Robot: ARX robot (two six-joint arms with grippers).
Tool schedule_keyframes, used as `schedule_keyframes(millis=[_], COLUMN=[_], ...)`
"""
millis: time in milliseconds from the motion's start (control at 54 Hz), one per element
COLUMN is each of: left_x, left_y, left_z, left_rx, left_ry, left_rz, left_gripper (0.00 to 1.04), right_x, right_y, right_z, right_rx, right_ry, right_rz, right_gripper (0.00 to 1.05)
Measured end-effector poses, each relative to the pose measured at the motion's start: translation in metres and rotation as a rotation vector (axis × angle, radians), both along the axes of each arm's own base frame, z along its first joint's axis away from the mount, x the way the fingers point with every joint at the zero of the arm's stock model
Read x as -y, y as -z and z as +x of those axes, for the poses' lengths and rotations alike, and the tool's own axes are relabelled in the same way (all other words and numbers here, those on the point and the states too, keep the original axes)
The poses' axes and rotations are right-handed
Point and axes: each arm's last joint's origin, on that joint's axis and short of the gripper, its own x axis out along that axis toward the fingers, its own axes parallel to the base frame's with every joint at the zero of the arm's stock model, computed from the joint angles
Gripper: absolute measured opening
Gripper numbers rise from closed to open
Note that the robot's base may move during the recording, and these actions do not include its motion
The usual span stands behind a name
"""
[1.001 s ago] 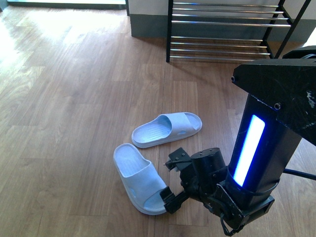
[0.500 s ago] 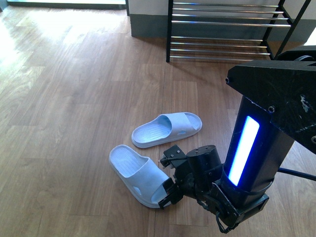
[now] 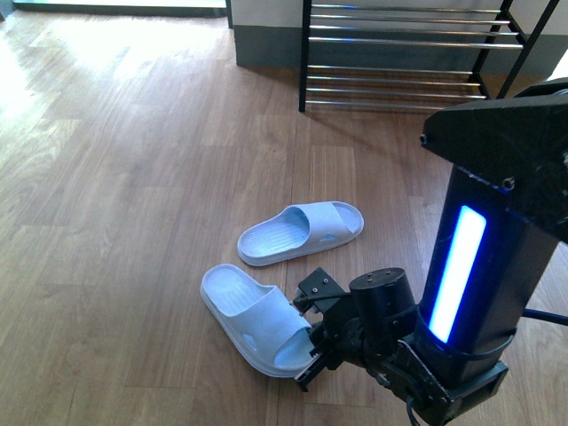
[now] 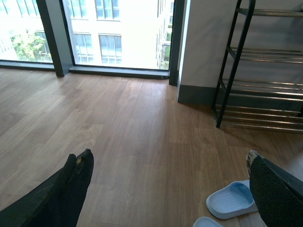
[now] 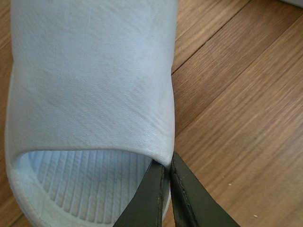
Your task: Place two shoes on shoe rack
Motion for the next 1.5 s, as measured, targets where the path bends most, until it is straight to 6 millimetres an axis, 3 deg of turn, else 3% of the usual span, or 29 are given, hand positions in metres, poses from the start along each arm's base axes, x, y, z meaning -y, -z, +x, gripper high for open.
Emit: schedule_keyframes(millis=[130,389,574,778,889,1056,1204,1371,1501], left_x=[0.0,0.0,0.0,0.0,0.0,0.0,0.0,0.0,0.0], left_y=[0.0,0.0,0.0,0.0,0.0,0.0,0.0,0.0,0.0], left_z=[0.0,0.0,0.0,0.0,0.0,0.0,0.0,0.0,0.0], left_rx=[0.0,0.0,0.0,0.0,0.0,0.0,0.0,0.0,0.0], left_ry=[0.0,0.0,0.0,0.0,0.0,0.0,0.0,0.0,0.0], left_rz=[0.0,0.0,0.0,0.0,0.0,0.0,0.0,0.0,0.0], left_gripper=[0.95,0.95,0.95,0.95,0.95,0.95,0.95,0.95,0.95], right_x=[0.017,0.074,0.102,0.117,0.108,0.077,0.036,-0.006,-0.02], right_y=[-0.011,-0.029,-0.038,-0.067,-0.081,-0.089,-0.082,-0.064,-0.052], right_z=[0.004,0.043,0.057,0.057,0.049,0.033,0.023,0.026,0.034], right_rx=[0.109,0.431,0.503,0.334,0.212,0.05,-0.085,-0.179,-0.208], right_ry=[-0.102,-0.286,-0.304,-0.038,0.142,0.433,0.665,0.827,0.921], right_rz=[-0.068,-0.359,-0.524,-0.492,-0.398,-0.249,-0.135,-0.06,-0.067], right_gripper=[0.01,0.02,0.29,0.59,0.75,0.97,0.96,0.96,0.96])
